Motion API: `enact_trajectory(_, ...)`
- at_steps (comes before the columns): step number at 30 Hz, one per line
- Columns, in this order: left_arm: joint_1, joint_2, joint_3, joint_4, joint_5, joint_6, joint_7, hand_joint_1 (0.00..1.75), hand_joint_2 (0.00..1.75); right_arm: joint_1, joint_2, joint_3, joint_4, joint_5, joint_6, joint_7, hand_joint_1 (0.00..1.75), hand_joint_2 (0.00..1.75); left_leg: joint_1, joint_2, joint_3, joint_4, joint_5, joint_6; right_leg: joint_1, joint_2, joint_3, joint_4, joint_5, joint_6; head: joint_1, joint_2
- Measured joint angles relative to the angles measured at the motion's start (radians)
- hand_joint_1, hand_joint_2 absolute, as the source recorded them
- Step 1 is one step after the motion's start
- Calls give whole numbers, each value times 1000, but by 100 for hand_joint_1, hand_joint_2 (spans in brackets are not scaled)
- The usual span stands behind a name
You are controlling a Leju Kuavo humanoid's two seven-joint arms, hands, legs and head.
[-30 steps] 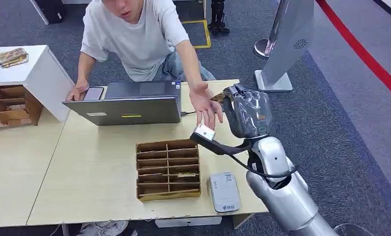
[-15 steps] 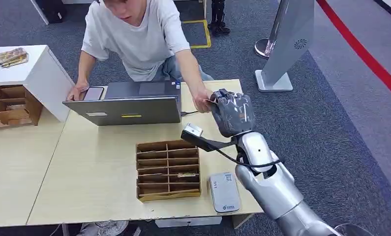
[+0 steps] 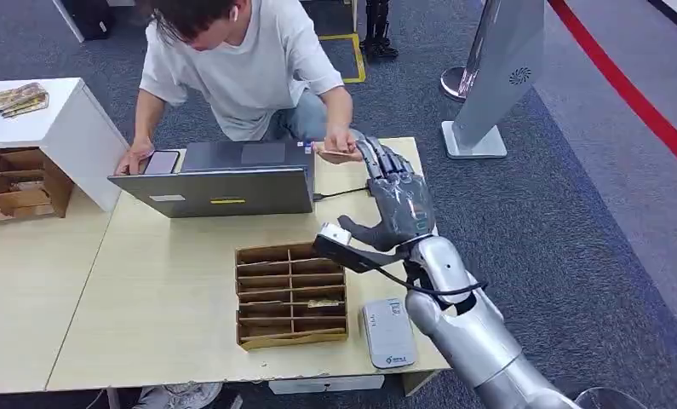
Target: Pass the card to the sensor for recognition and then transmit it.
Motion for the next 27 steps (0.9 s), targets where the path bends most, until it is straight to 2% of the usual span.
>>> enact_trajectory(3,7,0,6,0,12,9,-9,0,0,46,3,-14,-73,-140,-8,-63,0,0,0,0,0,0,0,0,0,0,0,0,0,0,0,0)
enact_trajectory(5,15,-1,19,0,22,19,-20,0,0,87,3,-25,-137,-279,8,-114,0,0,0,0,0,0,-1,0,0,0,0,0,0,0,0,0)
enact_trajectory(9,32,-4,45,0,40,31,-52,0,0,210,2,-61,-279,-667,125,-248,0,0,0,0,0,0,-1,0,0,0,0,0,-1,0,0,0)
enact_trajectory(15,49,-6,74,0,52,40,-74,0,0,368,-4,-102,-412,-932,232,-374,0,0,0,0,-1,0,-1,0,0,0,-1,0,-2,-1,0,0)
enact_trajectory(19,57,-8,93,0,63,44,-85,0,0,454,-8,-116,-475,-1041,289,-428,0,0,0,0,-1,0,-1,0,0,0,-1,0,-2,-1,0,0)
enact_trajectory(27,64,-13,118,0,76,51,-93,0,0,550,-18,-116,-534,-1082,325,-460,0,0,0,0,-1,0,-1,0,0,0,-1,0,-2,-1,0,0)
